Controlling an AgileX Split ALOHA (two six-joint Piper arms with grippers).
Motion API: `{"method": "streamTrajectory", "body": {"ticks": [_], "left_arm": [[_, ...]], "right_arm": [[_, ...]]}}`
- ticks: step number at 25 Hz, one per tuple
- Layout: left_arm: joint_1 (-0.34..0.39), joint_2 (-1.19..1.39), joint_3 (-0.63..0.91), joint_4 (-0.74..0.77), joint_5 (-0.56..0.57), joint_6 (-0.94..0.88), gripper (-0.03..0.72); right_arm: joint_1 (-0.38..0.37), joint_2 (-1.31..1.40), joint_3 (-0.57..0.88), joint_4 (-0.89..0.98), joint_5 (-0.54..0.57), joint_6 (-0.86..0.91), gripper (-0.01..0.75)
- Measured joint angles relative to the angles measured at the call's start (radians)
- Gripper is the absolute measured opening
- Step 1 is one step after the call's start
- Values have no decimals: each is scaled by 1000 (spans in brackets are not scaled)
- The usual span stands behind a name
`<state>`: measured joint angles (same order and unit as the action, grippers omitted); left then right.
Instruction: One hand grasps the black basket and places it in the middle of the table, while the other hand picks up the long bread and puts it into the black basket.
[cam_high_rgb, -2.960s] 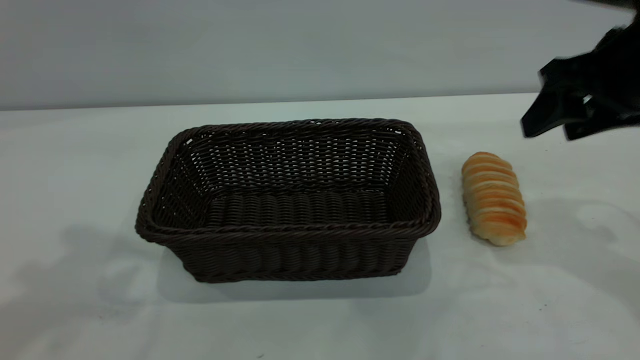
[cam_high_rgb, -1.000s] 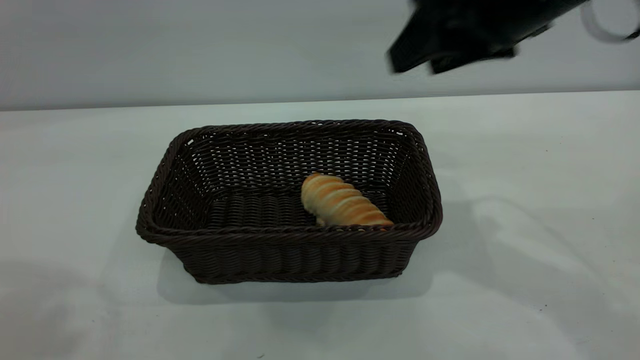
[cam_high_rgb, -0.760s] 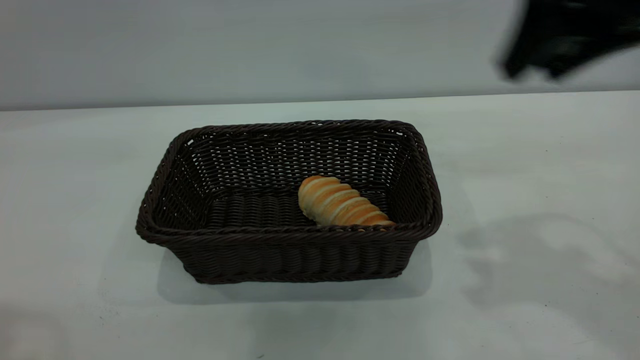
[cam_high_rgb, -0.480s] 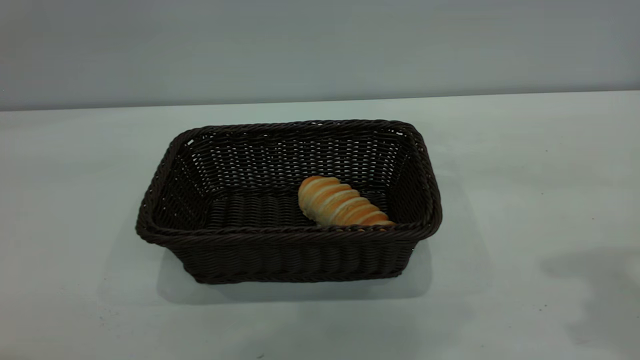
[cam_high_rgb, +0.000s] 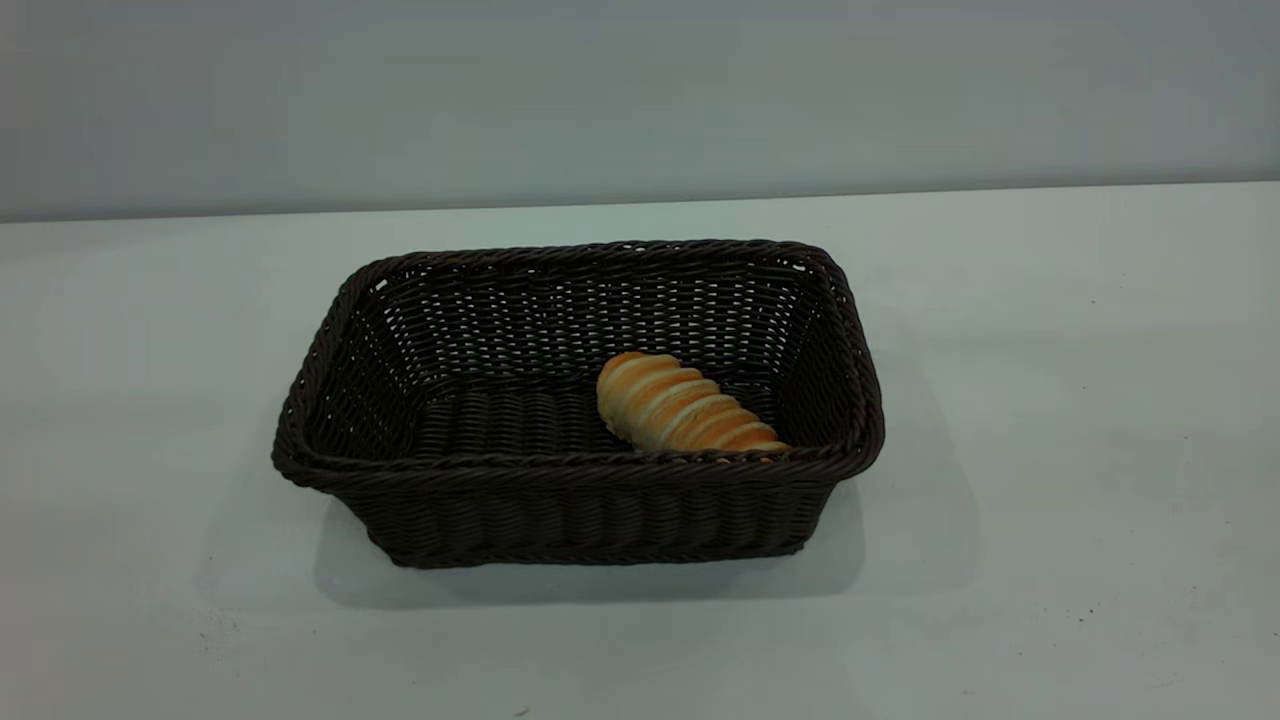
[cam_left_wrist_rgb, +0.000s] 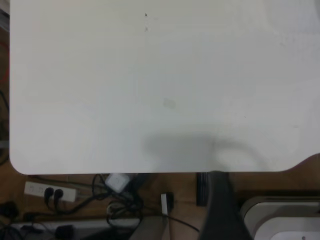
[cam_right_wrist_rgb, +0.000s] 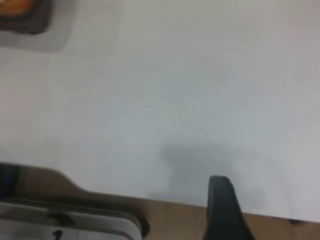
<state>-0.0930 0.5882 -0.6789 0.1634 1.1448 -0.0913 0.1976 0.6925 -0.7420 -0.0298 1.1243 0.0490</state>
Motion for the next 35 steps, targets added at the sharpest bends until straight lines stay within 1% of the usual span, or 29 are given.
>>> {"method": "streamTrajectory", "body": {"ticks": [4, 11, 17, 21, 27, 35], "left_arm": [[0, -109, 50, -29, -8, 0, 553], [0, -245, 58, -93, -7, 0, 553], [0, -286, 60, -115, 5, -1, 553], [0, -286, 98, -116, 8, 0, 553], [0, -295, 182, -118, -6, 30, 541], [0, -300, 191, -119, -18, 35, 530]], "right_arm": [[0, -155, 96, 38, 7, -49, 441], [0, -348, 228, 44, 15, -87, 438], [0, -469, 239, 30, 4, -90, 438], [0, -534, 248, 18, -18, -91, 438], [0, -545, 267, 0, -11, -71, 438], [0, -545, 270, -28, -10, -28, 438]]}}
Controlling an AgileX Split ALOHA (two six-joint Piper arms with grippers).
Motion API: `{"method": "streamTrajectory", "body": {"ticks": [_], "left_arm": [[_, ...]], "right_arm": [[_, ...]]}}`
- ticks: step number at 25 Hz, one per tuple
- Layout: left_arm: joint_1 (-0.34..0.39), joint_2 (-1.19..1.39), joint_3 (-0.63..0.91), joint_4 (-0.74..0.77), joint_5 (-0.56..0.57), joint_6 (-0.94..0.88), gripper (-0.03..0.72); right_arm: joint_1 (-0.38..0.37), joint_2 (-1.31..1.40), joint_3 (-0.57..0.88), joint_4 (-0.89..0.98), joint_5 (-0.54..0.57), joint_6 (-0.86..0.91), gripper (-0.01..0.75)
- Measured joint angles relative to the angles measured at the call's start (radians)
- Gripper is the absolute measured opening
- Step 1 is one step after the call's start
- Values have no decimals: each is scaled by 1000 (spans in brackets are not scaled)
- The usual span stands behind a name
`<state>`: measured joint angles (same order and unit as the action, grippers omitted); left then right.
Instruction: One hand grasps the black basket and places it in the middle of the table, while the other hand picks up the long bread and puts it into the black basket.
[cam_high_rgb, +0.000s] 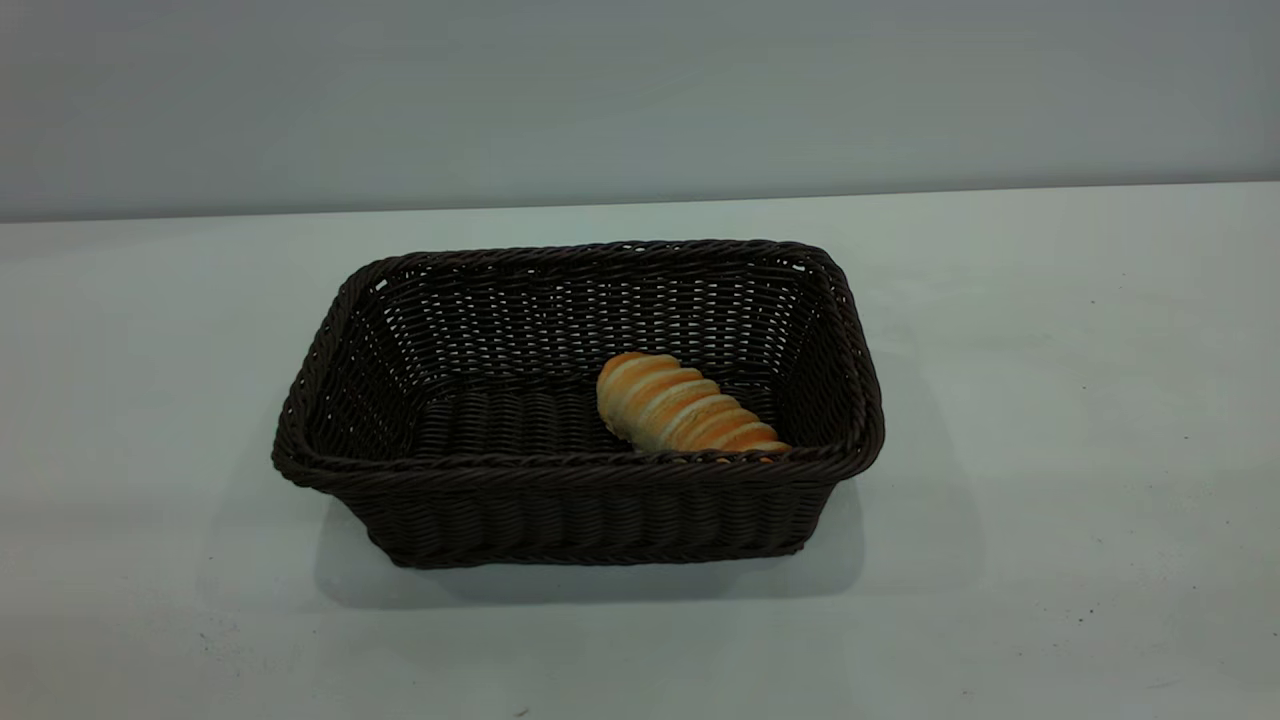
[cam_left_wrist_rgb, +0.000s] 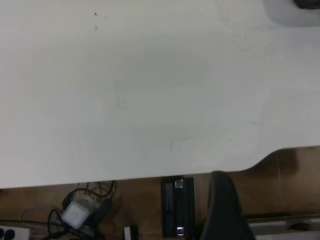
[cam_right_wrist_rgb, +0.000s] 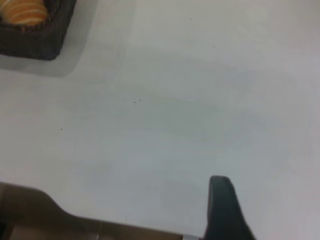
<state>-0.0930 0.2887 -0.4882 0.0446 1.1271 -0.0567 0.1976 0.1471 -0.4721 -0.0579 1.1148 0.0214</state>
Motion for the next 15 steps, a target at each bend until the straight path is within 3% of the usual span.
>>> {"method": "streamTrajectory", "body": {"ticks": [15], "left_arm": [[0, -12, 0, 0, -1, 1, 529]], "right_arm": [[0, -58, 0, 1, 2, 16, 433]]}}
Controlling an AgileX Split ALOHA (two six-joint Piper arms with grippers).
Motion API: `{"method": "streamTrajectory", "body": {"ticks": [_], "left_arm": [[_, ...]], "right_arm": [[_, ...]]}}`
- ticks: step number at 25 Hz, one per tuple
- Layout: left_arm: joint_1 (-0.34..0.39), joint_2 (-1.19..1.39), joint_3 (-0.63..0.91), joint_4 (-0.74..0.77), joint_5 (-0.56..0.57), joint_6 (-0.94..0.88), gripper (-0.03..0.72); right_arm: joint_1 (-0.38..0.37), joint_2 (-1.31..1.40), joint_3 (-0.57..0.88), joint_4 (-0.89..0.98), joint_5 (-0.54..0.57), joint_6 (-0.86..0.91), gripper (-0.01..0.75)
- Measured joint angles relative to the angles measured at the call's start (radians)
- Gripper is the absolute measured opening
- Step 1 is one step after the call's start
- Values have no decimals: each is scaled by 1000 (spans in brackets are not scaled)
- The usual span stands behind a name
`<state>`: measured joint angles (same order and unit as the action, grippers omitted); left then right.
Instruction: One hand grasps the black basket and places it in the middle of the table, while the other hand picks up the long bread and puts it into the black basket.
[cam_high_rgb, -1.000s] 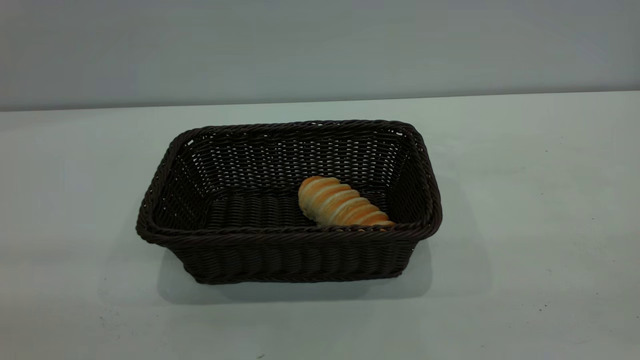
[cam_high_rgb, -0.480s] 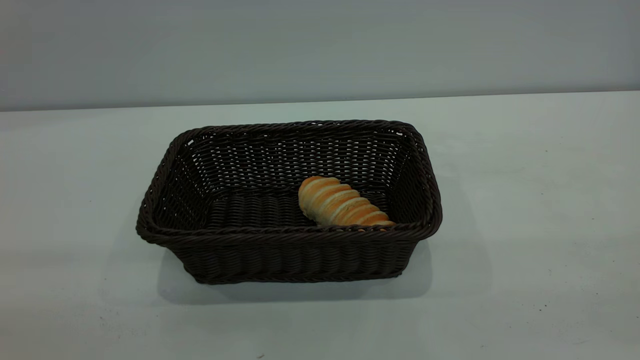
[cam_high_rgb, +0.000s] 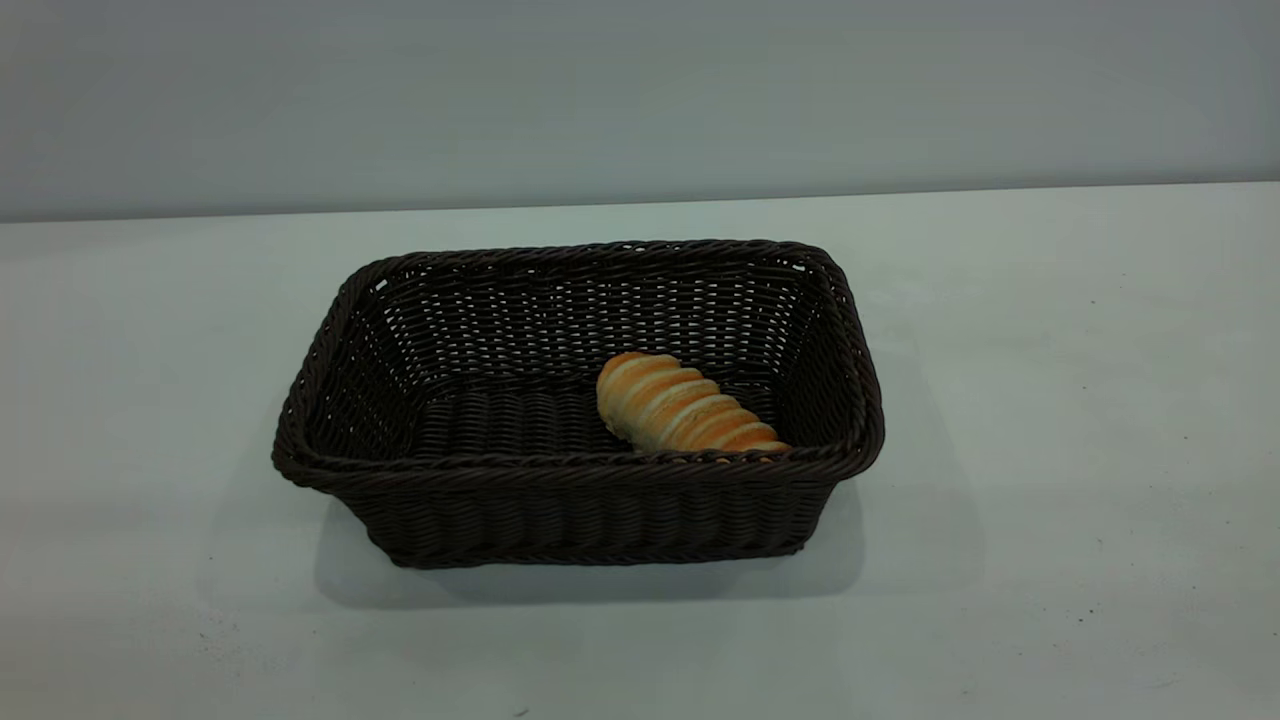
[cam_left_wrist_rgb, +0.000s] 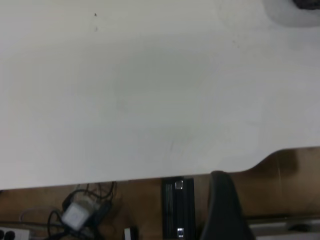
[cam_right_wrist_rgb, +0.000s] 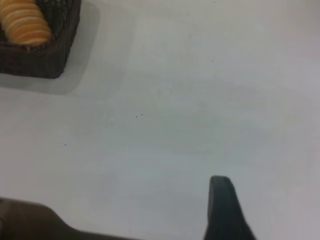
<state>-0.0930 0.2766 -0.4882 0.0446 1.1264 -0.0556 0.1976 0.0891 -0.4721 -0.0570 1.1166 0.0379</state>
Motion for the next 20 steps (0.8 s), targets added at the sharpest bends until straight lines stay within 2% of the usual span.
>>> {"method": "streamTrajectory", "body": {"ticks": [4, 10, 16, 20], "left_arm": [[0, -84, 1, 0, 0, 1, 529], [0, -278, 1, 0, 2, 2, 529], [0, -296, 1, 0, 8, 2, 529], [0, -296, 1, 0, 8, 2, 529]], "right_arm": [[-17, 0, 0, 0, 0, 0, 424], [-139, 0, 0, 0, 0, 0, 425], [-257, 0, 0, 0, 0, 0, 425], [-291, 0, 0, 0, 0, 0, 425]]}}
